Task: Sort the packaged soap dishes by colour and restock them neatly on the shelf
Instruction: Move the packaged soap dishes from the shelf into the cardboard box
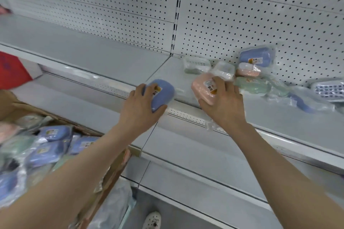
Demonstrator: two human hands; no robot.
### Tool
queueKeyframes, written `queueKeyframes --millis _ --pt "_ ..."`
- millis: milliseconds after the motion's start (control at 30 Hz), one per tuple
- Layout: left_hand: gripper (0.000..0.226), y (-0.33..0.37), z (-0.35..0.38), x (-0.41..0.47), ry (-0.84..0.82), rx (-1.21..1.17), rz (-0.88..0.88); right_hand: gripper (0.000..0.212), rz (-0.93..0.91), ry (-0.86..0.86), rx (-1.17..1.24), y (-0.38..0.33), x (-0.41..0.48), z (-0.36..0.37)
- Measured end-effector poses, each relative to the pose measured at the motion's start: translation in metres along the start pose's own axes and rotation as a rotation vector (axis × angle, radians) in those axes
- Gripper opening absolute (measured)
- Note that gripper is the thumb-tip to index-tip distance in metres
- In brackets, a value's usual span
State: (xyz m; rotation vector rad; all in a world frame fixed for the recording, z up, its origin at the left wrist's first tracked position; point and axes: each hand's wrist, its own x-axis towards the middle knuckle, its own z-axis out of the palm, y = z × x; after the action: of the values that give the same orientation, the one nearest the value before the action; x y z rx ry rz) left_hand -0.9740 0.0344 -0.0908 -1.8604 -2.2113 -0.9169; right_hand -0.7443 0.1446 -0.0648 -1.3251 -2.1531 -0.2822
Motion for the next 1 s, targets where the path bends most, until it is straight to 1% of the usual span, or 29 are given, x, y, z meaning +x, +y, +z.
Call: queueKeyframes --millis 67,233,400,533,600,700,833,1000 --pt "0.061 -0.003 -0.008 -0.029 -0.014 -0.013 -0.016 0.075 -0.018 -0.016 0.026 -0.012 -0.022 -0.003" --pt "0.073 -0.022 -0.023 -0.08 -0.052 0.01 -0.072 0.075 -0.044 -0.088 0.05 -0.04 -0.059 -0.006" --pt "0.071 -0.051 -0.04 -0.103 -0.03 0.03 -0.094 0.074 -0.093 -0.125 0.084 -0.082 -0.077 -0.005" --pt "0.068 -0.089 -0.056 -0.125 0.004 0.039 -0.143 0.073 -0.173 -0.181 0.08 -0.13 -0.087 0.008" --pt "0.07 -0.118 -0.067 -0.141 0.017 0.039 -0.189 0.074 -0.213 -0.214 0.082 -0.162 -0.092 0.02" --pt "0.071 -0.179 -0.087 -0.167 -0.01 0.058 -0.25 0.075 -0.27 -0.277 0.103 -0.225 -0.098 0.044" --pt "0.07 -0.278 -0.126 -0.211 -0.028 0.131 -0.337 0.077 -0.302 -0.362 0.198 -0.332 -0.111 0.086" --pt "0.074 -0.395 -0.171 -0.257 -0.127 0.23 -0.462 0.079 -0.328 -0.51 0.31 -0.463 -0.137 0.137"
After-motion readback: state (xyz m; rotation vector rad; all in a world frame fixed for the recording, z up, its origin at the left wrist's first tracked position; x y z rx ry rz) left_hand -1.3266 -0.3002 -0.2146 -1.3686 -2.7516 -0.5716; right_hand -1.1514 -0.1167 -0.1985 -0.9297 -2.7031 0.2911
